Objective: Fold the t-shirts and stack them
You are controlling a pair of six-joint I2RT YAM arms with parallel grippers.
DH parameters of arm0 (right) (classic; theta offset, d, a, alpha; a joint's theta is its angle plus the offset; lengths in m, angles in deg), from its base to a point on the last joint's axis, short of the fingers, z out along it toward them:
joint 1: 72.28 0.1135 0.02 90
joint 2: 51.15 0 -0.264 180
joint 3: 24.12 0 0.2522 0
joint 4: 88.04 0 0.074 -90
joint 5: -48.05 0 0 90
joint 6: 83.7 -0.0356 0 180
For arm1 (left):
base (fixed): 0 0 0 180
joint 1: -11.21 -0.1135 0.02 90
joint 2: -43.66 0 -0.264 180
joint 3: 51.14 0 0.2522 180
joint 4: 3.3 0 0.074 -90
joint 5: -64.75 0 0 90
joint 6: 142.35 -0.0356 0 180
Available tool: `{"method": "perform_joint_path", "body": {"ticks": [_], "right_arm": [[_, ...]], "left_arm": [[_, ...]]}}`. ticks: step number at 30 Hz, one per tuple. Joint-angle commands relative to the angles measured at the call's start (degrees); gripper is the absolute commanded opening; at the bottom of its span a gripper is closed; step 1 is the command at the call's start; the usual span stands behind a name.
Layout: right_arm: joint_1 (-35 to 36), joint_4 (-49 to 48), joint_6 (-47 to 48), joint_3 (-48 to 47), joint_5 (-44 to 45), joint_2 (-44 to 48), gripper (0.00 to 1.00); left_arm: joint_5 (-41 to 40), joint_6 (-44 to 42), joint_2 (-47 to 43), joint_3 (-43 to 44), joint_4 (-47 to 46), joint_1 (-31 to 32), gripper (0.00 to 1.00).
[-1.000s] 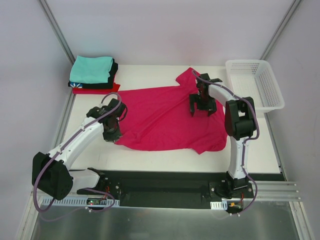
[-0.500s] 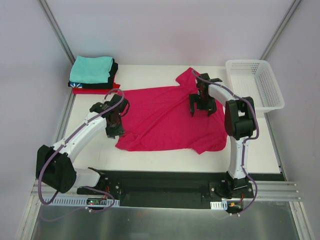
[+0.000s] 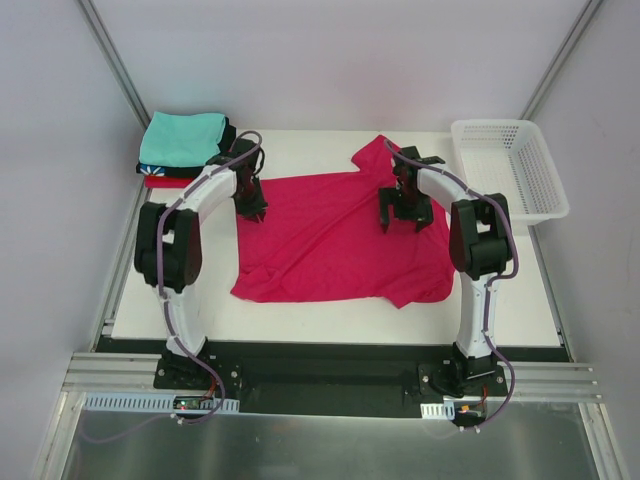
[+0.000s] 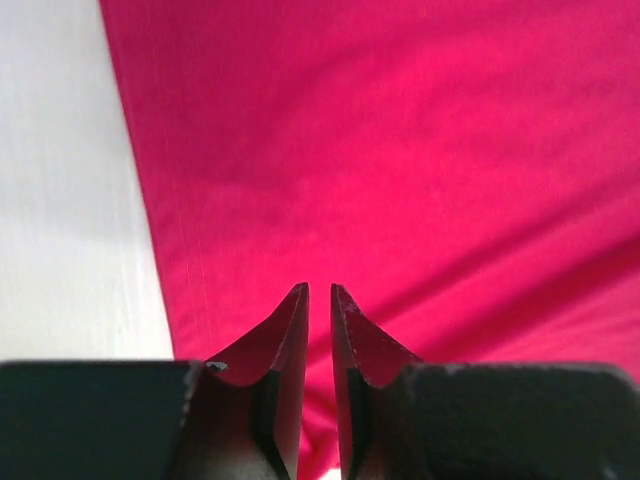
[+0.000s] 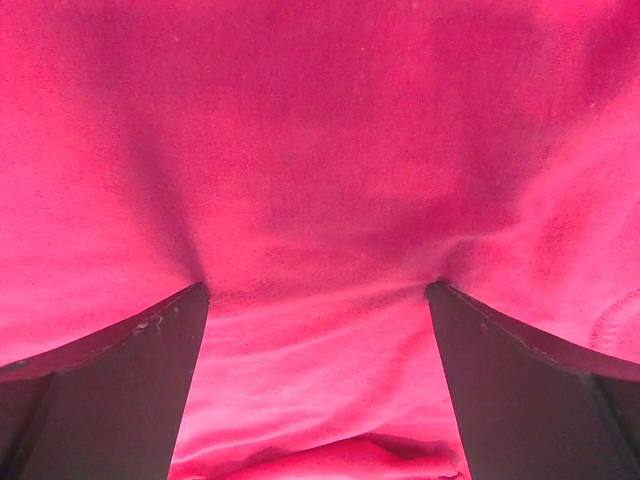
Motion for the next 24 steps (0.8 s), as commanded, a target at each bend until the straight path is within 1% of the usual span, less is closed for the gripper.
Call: {"method": "perform_joint_path", "body": {"ticks": [1,5,7,11,16,19,24], "right_arm": [[-0.76,0.67,0.26,-1.62,-2.88,-0.67,0.96],[-1.20,0.67,-0.01,-1.62,-3.50,-0.58,0.96],[-1.38,0.49,-0.09,-1.53,-3.94,-0.49,0.96],[-1.73,0.58,-0.27,-1.44,-4.46,-0.49,0.96],[-1.90,0.49,-0.53,-1.36,-5.96,-0.31,0.96],[-1.90,0.41,-0.97,-0.92,-6.92,0.91,0.96],[-1.64,0.05,-1.94,0.75,-9.03,5.74,0.96]], "left_arm": [[4.58,-1.29,7.57,7.39,-1.35,-2.99,0.13],[1.60,-1.73,11.36,11.44,-1.61,-3.60,0.13],[2.73,-2.08,13.64,13.90,-1.61,-4.21,0.12],[2.38,-2.44,17.25,18.02,-1.61,-5.01,0.13],[3.53,-2.35,21.82,21.81,-1.53,-5.97,0.13],[4.32,-1.82,23.84,24.01,-1.35,-6.68,0.13],[4.32,-1.73,26.40,27.61,-0.82,-7.64,0.14]]}}
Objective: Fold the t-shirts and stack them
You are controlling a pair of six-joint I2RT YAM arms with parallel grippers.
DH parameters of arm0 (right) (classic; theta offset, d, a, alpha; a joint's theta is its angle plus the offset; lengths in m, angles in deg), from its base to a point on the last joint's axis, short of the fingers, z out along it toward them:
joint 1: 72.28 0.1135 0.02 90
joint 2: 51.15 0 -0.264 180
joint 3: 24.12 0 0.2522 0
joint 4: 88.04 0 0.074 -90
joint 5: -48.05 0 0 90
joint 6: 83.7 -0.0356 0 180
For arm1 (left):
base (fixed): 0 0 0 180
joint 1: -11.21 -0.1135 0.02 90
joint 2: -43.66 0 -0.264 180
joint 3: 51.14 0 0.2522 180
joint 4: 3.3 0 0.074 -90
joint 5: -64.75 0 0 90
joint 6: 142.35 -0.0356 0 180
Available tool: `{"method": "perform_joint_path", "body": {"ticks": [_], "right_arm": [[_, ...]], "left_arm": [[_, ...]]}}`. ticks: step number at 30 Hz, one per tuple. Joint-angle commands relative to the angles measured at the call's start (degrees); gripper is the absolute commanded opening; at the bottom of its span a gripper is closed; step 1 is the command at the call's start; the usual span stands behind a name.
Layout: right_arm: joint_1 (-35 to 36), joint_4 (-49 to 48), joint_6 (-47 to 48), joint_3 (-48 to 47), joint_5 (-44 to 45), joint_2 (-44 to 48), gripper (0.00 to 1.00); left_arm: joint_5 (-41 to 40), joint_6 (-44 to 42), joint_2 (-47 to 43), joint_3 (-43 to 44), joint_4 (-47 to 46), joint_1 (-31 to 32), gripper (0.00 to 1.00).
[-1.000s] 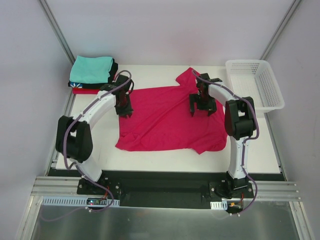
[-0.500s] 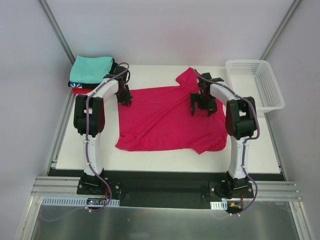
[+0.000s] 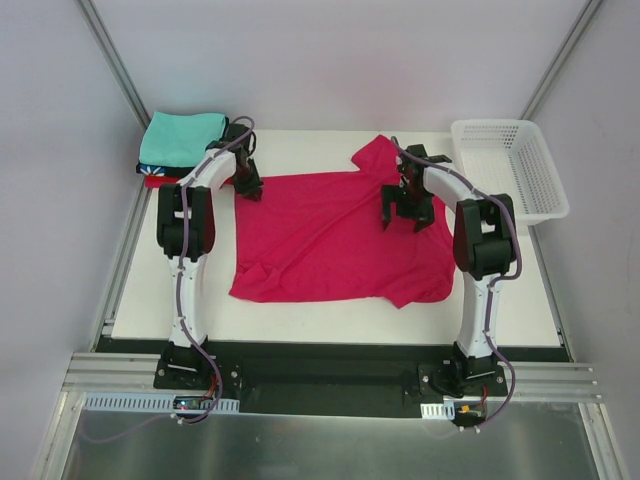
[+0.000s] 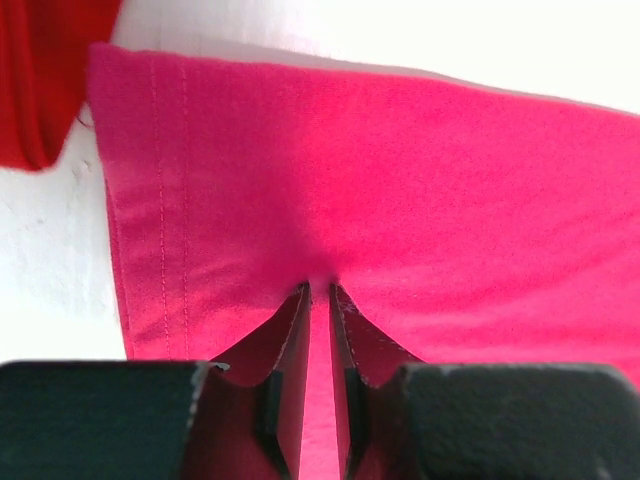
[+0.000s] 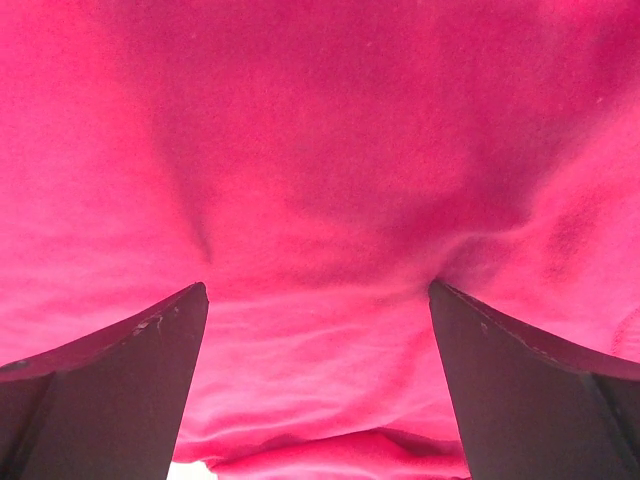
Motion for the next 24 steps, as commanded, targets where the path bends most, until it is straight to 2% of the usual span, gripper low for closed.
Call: {"method": "perform_joint_path", "body": {"ticks": [1,14,19,22,24], "right_arm": [[0.17,-0.27,-1.68,1.30,-4.36,6.10,0.96],[1.49,0.69,-1.41,7.28,-6.29,17.53,0.96],[3.94,0.08,-2.38,8.24,-6.30,18.06,0.96],[5.35,-0.10,-2.99,8.16,-6.12,17.71,0.96],[5.97,-0.19,-2.91,7.72,-5.07,17.36,0.96]], "left_arm": [[0.32,-0.49,3.12,4.14,1.34,-1.15,0.14],[2.51,-1.19,10.77,16.80,2.13,-1.77,0.14],[1.99,-0.31,2.53,11.01,2.13,-1.77,0.17],[1.11,-0.75,-4.94,5.30,2.39,-1.68,0.26],[0.50,-1.19,-10.81,0.56,3.10,-1.77,0.29]]}}
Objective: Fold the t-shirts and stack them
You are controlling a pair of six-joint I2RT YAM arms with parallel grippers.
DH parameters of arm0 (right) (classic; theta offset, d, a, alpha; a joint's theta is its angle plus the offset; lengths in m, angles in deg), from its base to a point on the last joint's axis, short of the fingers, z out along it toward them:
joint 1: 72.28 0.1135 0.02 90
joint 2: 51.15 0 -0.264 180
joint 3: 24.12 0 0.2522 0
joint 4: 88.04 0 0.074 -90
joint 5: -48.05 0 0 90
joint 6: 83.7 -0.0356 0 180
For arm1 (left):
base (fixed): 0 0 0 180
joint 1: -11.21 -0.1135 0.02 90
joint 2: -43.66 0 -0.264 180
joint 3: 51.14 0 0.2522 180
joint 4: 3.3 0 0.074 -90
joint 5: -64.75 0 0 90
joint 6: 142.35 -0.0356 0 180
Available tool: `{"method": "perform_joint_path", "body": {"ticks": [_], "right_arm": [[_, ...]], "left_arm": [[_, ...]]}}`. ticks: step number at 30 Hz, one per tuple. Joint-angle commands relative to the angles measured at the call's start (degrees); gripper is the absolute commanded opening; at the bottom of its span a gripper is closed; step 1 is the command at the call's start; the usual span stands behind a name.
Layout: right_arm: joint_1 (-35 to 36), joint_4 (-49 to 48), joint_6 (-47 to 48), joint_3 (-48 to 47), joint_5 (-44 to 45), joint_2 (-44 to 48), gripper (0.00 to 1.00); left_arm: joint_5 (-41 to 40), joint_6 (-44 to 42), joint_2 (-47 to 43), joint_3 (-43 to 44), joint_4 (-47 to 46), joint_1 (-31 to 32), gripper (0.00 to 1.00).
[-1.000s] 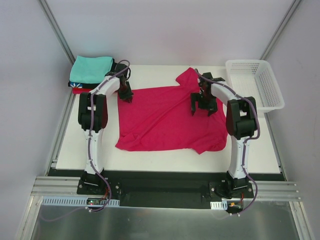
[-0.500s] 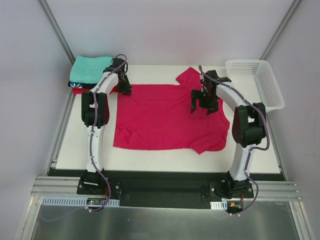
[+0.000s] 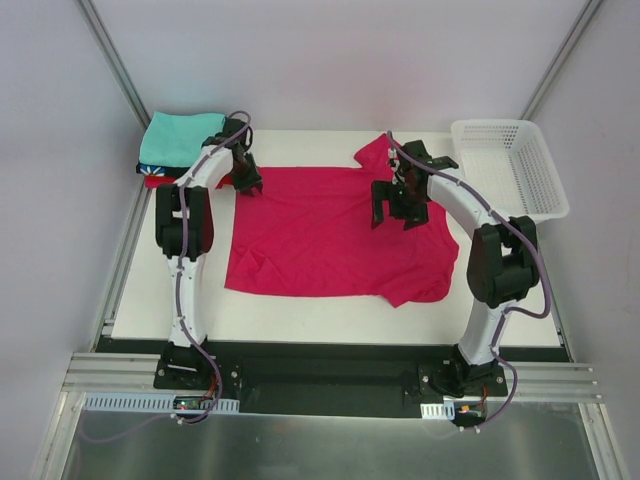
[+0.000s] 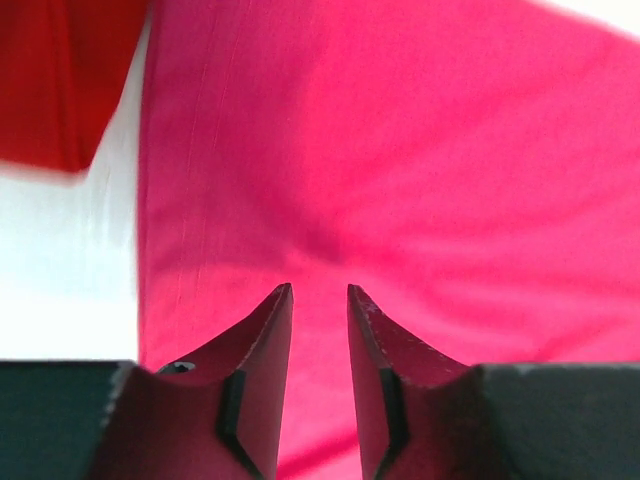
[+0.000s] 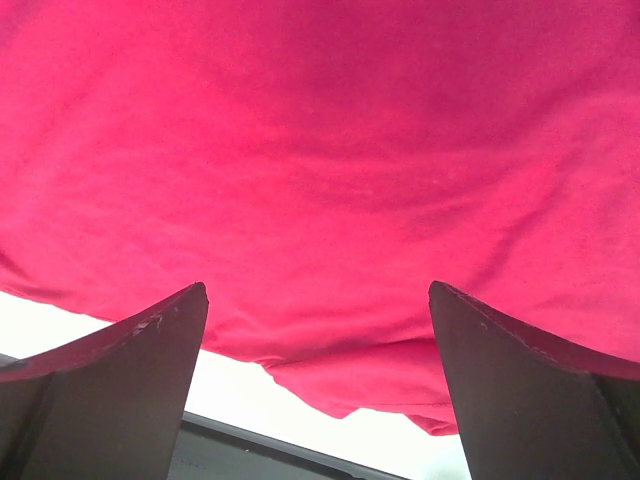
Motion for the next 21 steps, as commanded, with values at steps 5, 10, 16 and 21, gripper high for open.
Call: {"method": "perform_joint_path", "body": {"ticks": [5,10,16,21], "right_arm": [[1.45,0.05,-0.04,-2.93,1.70,-1.56,0.96],[1.27,-0.21,-0.04,-7.93,1.70,-7.53,0.96],[-1.36,-0.13,-0.57,-12.87,0.38,-14.48,0.96],[-3.56,0.40,-0.13,-14.63,0.64,-18.61,0.96]], "left_arm": [[-2.28,-0.82,-24.71,-20.83,2.75,0.48,0.36],[-3.86,1.64,-34.81,-34.03,2.40,3.47,0.37],[-3.96,3.67,-42.21,-48.45,-2.52,6.81,0.36],[-2.20,3.66,-42.56,-51.28,-3.31,6.81,0.36]]}}
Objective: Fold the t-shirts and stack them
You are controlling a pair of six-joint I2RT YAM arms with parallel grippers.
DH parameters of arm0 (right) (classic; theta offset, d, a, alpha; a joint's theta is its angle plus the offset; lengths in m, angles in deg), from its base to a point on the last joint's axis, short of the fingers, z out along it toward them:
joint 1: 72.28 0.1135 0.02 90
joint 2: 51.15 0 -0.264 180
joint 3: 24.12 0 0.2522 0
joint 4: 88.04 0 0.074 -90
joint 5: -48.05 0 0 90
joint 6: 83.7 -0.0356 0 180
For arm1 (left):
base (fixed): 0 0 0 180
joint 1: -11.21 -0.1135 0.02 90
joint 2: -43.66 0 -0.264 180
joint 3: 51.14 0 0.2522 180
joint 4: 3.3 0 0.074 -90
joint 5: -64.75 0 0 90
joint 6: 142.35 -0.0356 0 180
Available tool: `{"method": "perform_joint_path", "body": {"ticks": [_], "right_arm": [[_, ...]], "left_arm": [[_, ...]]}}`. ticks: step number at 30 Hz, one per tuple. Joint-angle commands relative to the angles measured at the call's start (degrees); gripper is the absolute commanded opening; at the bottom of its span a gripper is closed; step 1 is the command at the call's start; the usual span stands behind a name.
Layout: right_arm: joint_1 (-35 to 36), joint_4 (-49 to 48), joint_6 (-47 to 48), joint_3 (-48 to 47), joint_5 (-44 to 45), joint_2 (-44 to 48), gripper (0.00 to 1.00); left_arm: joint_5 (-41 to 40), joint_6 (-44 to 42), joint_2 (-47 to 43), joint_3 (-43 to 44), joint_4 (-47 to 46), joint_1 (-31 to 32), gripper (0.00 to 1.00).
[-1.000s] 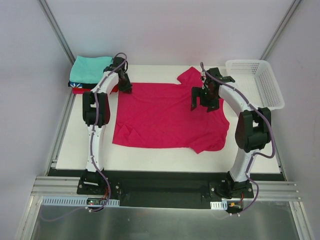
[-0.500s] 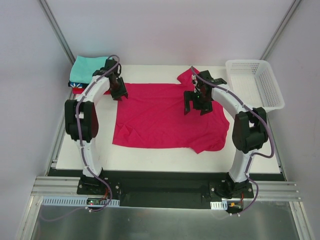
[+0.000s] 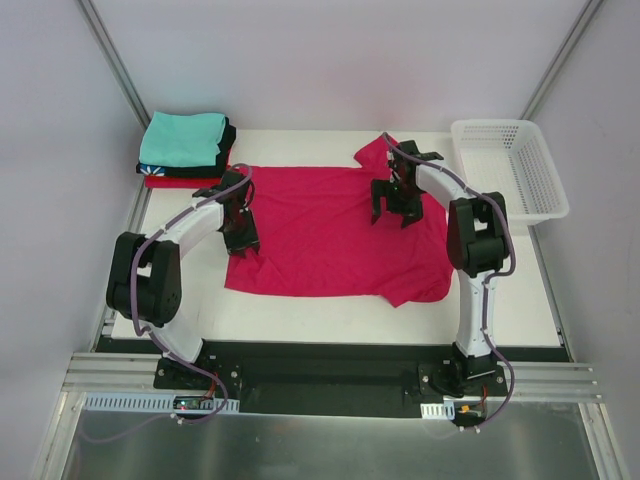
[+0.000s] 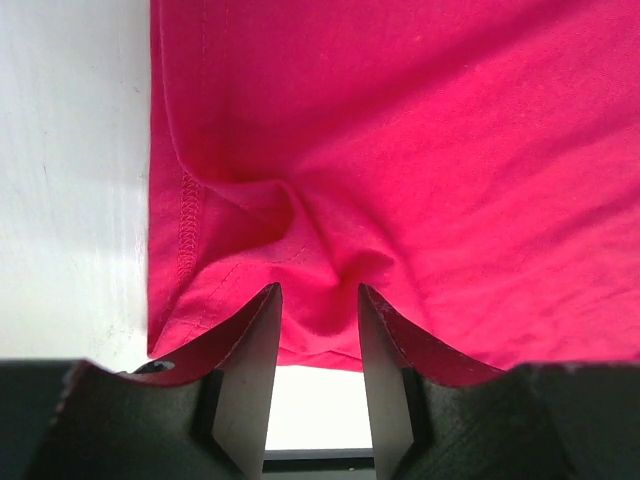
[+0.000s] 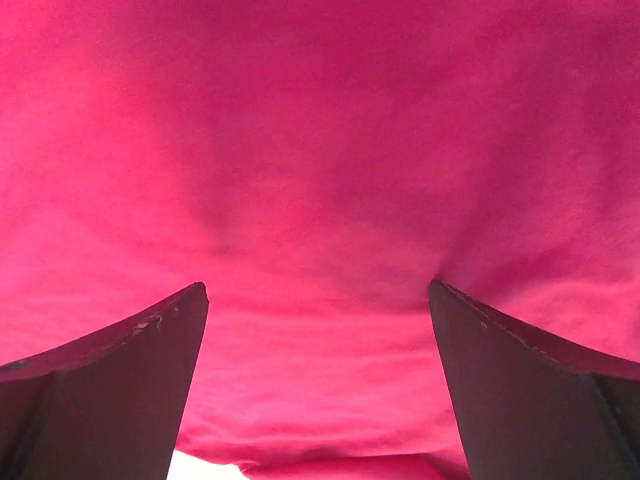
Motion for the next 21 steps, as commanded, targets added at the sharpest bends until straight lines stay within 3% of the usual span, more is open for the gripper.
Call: {"method": "perform_joint_path", "body": {"ticks": [1,12,16,21], "right_arm": [[-2.44,1.21,0.13,-2.63,-0.21,-1.90,0.96],[-3.42,1.21,0.75,-1.92,-0.65,-2.16,0.96],[-3.42,1.21,0.75,-1.75,-0.91,-1.99,0.96],[-3.42,1.30,0.84,-1.57,-0.74,-1.64,0.96]], "left_arm": [[0.82,1.54,-2.87,-1.71,-2.42,-0.62,0.36],[0.38,1.28,-5.15,-4.17,-2.33,0.53,0.36],[-4.61,0.14,-5.68,-5.57,-1.01,0.44,0.37],[-4.46,0.93,-5.95,-8.21,-1.19,-1.58,0.37]]}}
